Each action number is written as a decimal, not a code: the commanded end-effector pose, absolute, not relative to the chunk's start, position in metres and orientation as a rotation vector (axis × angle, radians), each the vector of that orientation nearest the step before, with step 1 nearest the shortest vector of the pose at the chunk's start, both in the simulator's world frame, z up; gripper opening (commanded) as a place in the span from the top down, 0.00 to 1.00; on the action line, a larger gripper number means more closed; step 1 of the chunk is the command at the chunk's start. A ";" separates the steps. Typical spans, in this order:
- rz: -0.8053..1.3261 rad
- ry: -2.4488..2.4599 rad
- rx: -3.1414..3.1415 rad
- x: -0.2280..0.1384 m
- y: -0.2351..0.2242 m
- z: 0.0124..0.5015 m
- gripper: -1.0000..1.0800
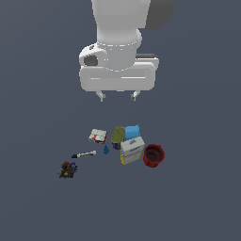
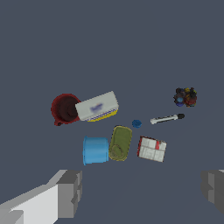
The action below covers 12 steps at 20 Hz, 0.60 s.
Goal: Pick up a designated object from a clutter of objects.
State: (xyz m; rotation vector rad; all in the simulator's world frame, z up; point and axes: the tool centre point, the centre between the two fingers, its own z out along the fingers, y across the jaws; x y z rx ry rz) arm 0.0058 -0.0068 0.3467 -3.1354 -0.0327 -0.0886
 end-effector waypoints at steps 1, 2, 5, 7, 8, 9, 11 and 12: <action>-0.089 -0.033 -3.135 0.006 -0.007 0.347 0.04; -0.089 -0.034 -3.135 0.006 -0.007 0.347 0.04; -0.095 -0.051 -3.133 0.007 -0.005 0.347 0.04; -0.103 -0.073 -3.131 0.008 -0.003 0.348 0.04; -0.107 -0.084 -3.130 0.008 -0.002 0.348 0.04; -0.110 -0.093 -3.128 0.008 -0.001 0.348 0.04; -0.114 -0.104 -3.127 0.009 0.000 0.348 0.04; -0.115 -0.106 -3.127 0.009 0.001 0.348 0.04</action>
